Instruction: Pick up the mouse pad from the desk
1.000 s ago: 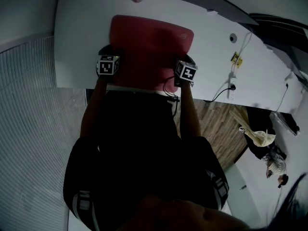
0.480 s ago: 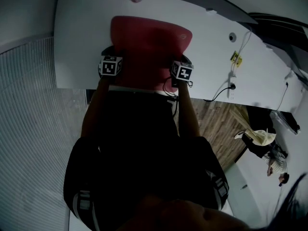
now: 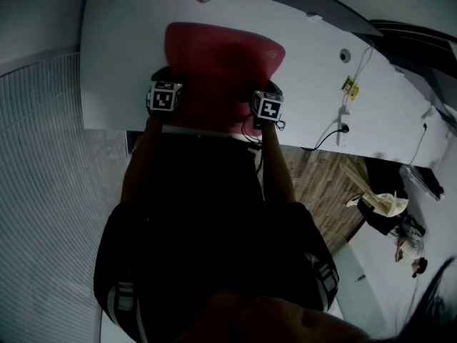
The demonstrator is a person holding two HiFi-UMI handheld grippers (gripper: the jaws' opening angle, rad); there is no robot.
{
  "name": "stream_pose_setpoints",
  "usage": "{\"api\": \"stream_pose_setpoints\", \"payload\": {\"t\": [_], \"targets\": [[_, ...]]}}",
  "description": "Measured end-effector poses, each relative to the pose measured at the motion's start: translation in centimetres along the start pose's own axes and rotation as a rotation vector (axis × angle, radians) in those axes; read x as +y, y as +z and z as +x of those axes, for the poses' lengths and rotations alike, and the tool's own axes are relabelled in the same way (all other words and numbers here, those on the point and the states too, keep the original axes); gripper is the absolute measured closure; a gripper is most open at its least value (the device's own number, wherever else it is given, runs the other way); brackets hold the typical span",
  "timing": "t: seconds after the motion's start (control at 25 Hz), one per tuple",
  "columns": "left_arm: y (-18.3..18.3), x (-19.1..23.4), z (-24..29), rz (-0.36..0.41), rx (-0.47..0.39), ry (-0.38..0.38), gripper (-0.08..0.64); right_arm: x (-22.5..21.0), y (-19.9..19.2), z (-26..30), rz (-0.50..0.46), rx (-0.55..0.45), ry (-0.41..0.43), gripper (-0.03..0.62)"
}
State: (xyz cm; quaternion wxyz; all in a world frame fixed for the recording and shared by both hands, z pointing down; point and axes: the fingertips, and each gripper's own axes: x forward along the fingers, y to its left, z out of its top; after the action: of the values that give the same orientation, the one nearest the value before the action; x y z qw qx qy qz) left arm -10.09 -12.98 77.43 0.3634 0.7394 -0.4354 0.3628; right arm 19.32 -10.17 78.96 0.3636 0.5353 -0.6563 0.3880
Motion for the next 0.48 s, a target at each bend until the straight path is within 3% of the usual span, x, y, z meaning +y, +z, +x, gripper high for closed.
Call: {"api": "stream_pose_setpoints", "payload": {"t": [0.2, 0.36, 0.48], "targets": [[0.17, 0.06, -0.37, -0.009, 0.008, -0.002, 0.322, 0.04, -0.31, -0.38, 0.009, 0.039, -0.016, 0.357], [0.05, -0.55, -0.13, 0.003, 0.014, -0.015, 0.388, 0.61, -0.15, -0.05, -0.015, 0.019, -0.006, 0.399], [-0.01, -0.68, 0.13, 0.016, 0.003, -0.006, 0.394, 0.50, -0.37, 0.28, -0.016, 0.013, -0.012, 0.405]]}}
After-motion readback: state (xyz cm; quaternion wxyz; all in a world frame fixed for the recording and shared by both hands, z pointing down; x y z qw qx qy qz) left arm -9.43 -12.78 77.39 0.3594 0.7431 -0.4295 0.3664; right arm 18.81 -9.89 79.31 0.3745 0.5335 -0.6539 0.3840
